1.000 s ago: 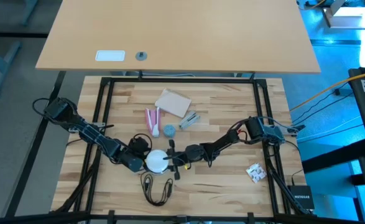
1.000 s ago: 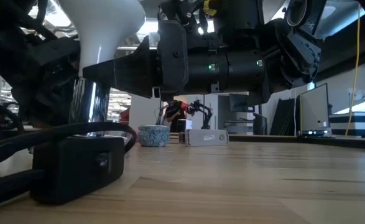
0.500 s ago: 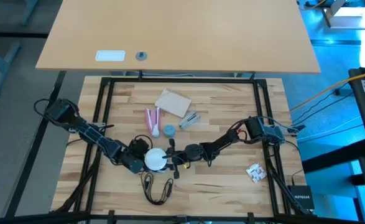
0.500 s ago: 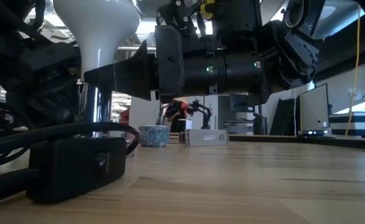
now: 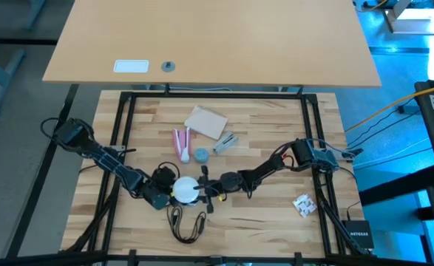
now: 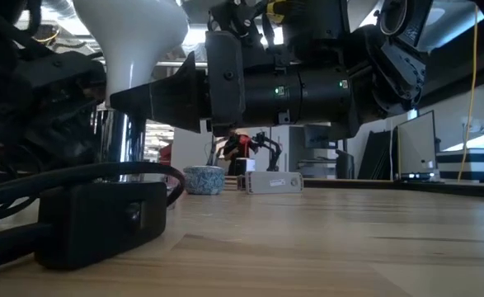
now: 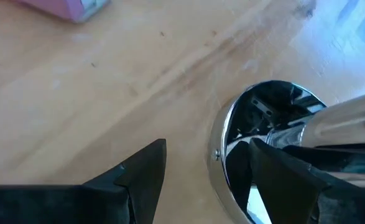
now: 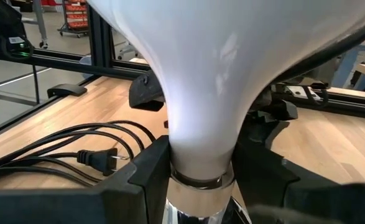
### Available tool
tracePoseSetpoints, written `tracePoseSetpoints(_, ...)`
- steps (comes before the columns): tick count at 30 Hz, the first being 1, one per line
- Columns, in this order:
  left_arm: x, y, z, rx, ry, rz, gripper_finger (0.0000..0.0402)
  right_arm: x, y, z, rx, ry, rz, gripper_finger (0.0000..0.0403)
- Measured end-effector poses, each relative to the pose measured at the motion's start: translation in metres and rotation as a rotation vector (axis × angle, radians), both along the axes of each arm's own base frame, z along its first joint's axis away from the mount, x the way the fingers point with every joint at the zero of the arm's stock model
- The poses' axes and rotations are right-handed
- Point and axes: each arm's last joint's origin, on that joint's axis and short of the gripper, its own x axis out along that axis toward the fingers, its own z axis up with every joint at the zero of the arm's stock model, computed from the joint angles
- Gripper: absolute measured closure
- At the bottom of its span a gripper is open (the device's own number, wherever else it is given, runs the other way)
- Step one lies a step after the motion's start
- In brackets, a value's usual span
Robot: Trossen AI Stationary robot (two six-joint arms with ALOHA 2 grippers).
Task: Screw lightbulb
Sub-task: Insert the lightbulb into the lamp
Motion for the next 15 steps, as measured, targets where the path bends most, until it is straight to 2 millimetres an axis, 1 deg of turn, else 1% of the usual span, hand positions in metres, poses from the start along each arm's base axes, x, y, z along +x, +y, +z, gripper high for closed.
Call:
tracePoseSetpoints(10, -0.008, -0.011, -0.001, -0.066, -0.02, 0.021, 0.018, 0.0, 0.001, 0.0, -0.001, -0.002, -0.004, 0.0237)
tracePoseSetpoints(15, -0.006, -0.013, 0.001, -0.095, -0.054, 0.03, 0.018, 0.0, 0.001, 0.0, -0.001, -0.003, -0.013, 0.0237)
